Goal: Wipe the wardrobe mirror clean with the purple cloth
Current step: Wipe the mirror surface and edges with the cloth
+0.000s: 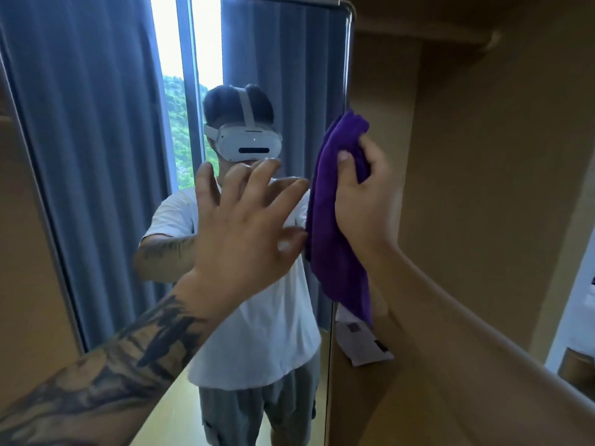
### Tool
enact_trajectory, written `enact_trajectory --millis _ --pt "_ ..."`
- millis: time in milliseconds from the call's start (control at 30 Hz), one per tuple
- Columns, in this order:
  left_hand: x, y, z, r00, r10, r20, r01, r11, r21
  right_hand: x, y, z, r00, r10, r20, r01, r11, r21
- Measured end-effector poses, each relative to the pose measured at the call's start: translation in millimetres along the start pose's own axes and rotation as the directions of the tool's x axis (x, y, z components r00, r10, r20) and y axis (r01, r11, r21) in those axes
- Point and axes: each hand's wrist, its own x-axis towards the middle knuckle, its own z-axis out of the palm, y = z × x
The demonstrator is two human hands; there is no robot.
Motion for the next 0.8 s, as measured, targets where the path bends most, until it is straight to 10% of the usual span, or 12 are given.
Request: enact_trajectory --millis 233,533,800 --pt "37.4 -28.6 -11.2 0.999 0.007 0.041 -0.010 0.998 0.062 -80.8 37.9 -11.5 0.997 0.019 0.079 -0.016 0.999 -0.038" --pt "35.9 -26.6 -11.3 0.999 -0.004 0.048 0.002 0.999 0.039 58.7 -25.0 -0.2 1.000 -0.001 -0.007 0.001 1.000 -0.009" --pt "32.6 -25.4 -10.4 0.996 -0.012 0.084 0.009 0.999 0.032 -48.7 27.3 1.3 0.998 -0.067 0.015 0.067 0.998 -0.008"
